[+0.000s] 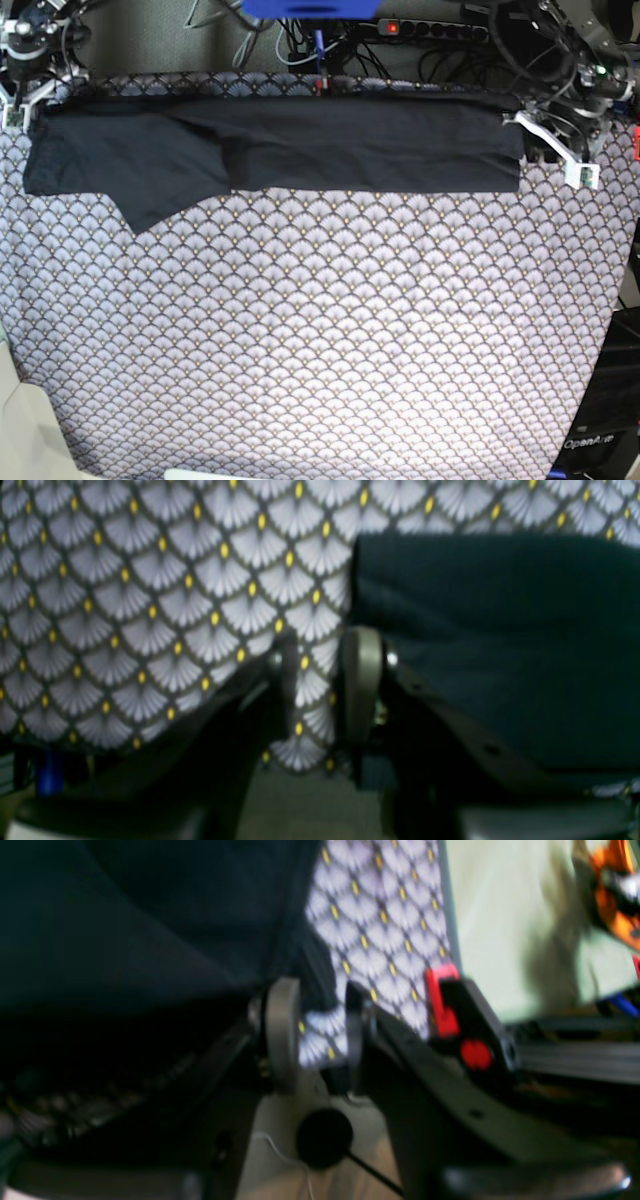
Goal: Fold the T-shirt properly
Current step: 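Hold the folded shirt strip with both grippers, then tuck the loose sleeve under the strip with the right gripper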
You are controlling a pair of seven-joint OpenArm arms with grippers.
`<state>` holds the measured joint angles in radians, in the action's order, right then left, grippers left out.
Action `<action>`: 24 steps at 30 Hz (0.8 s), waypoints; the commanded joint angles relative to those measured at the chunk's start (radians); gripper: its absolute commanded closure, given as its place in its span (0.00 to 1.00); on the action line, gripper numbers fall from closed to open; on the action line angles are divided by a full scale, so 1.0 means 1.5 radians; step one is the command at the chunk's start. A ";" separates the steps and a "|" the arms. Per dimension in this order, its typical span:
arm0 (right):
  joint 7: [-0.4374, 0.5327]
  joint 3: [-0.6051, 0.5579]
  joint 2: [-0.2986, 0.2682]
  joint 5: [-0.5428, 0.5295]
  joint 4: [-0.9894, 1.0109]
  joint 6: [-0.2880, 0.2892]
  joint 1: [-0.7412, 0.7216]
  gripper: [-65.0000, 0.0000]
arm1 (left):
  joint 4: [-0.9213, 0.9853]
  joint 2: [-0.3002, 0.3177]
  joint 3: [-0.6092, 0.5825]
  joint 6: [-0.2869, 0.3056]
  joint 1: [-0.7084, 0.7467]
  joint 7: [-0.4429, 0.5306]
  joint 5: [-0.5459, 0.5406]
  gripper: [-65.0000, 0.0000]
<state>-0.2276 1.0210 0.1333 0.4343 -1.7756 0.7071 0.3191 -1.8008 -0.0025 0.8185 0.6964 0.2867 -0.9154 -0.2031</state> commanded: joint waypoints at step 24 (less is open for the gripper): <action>-0.034 -0.082 -0.017 -0.075 -0.085 -0.006 -0.089 0.46 | -0.012 0.005 0.003 0.001 -0.014 0.001 -0.005 0.74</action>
<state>-0.3031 0.8928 0.1173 0.3344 -1.8866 0.7059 0.1837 -1.8008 -0.0021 0.8192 0.6964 0.2649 -0.9245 -0.2001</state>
